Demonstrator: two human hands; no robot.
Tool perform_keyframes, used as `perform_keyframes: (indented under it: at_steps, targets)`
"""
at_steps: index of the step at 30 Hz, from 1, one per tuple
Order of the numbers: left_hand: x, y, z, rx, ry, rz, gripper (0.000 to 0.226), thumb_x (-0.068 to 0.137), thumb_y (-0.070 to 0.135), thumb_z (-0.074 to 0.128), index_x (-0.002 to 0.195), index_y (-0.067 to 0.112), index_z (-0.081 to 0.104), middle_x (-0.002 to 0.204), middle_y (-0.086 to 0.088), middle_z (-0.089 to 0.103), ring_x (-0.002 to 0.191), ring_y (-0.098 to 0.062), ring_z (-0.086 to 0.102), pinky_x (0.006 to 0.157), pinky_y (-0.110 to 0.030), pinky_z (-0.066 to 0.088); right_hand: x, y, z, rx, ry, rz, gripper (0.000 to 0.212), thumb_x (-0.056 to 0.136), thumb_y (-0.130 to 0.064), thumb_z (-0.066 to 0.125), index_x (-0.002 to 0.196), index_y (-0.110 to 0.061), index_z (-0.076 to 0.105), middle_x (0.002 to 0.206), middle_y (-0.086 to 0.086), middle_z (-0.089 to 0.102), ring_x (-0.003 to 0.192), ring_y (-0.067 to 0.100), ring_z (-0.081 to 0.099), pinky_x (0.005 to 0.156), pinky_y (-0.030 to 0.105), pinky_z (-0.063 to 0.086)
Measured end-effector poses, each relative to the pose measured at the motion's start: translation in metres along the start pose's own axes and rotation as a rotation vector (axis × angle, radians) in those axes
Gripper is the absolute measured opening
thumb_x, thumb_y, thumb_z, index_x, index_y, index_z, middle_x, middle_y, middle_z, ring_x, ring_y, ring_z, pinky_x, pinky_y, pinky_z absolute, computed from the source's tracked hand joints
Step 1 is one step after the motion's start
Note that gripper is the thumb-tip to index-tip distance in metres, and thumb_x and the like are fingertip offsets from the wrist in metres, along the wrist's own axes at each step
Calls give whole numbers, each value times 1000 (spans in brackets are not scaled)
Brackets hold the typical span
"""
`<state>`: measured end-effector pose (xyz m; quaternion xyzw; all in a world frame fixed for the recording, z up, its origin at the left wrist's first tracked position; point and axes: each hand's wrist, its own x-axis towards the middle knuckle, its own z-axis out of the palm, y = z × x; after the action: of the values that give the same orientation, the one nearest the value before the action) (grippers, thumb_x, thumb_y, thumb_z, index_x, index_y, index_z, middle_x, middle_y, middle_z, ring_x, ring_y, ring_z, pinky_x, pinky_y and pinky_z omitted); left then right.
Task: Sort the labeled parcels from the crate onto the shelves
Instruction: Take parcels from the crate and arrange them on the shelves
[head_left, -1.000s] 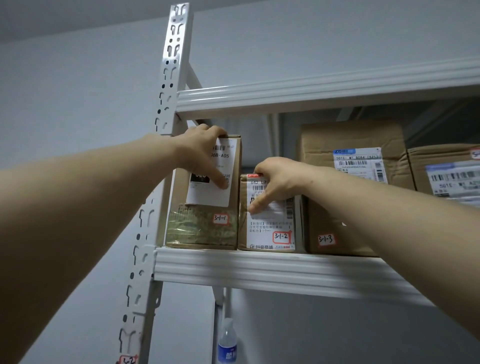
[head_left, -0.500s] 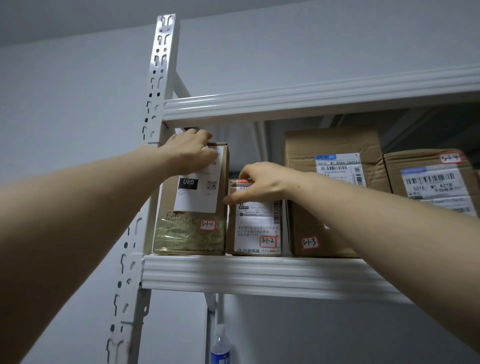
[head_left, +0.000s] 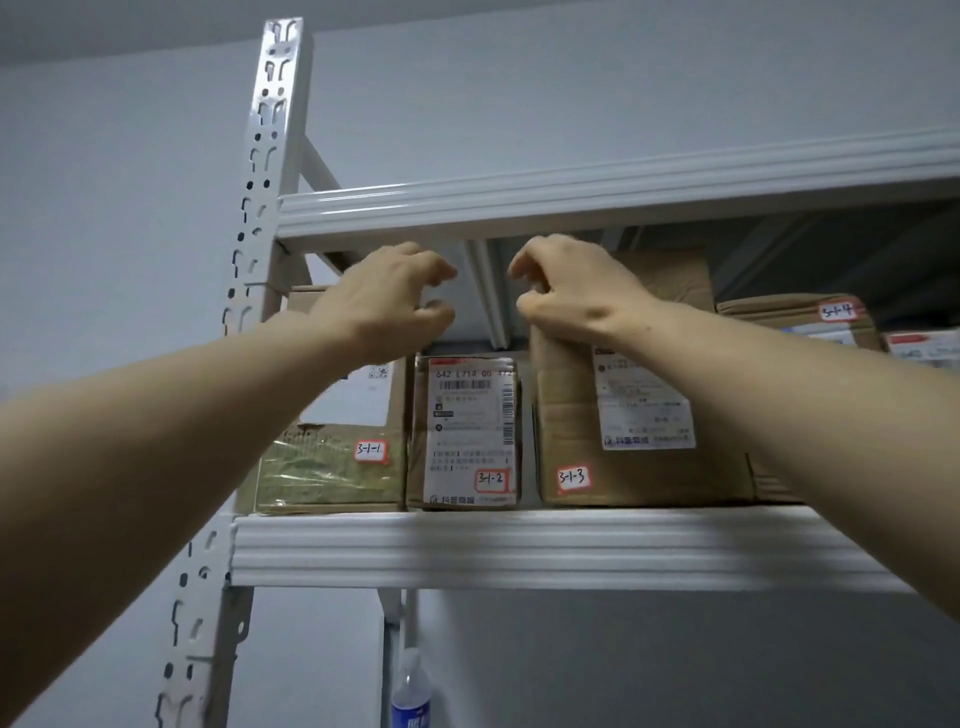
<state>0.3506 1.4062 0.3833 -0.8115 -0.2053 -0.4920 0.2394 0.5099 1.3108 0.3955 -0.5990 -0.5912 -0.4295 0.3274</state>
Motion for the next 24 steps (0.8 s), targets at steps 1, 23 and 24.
perform_keyframes:
  at_steps: [1, 23, 24]
  targets:
    - [0, 8, 3, 17, -10, 48, 46, 89, 21, 52, 134, 14, 51, 133, -7, 52, 123, -22, 47, 100, -36, 38, 0, 7, -5, -32, 64, 10, 36, 85, -21, 54, 121, -15, 54, 122, 4, 54, 109, 19, 51, 90, 36, 46]
    - [51, 79, 32, -505, -121, -329, 67, 91, 1, 39, 152, 20, 19, 146, -11, 43, 129, -31, 45, 99, -32, 41, -8, 76, -36, -239, -115, 367, 49, 96, -36, 46, 140, -15, 39, 144, 15, 36, 131, 36, 36, 104, 43, 33]
    - [51, 81, 33, -503, -124, -329, 64, 92, 1, 38, 151, 19, 22, 146, -11, 43, 131, -33, 44, 102, -34, 40, -9, 76, -37, -201, -113, 348, 50, 96, -34, 47, 143, -19, 37, 147, 13, 32, 133, 36, 32, 105, 42, 32]
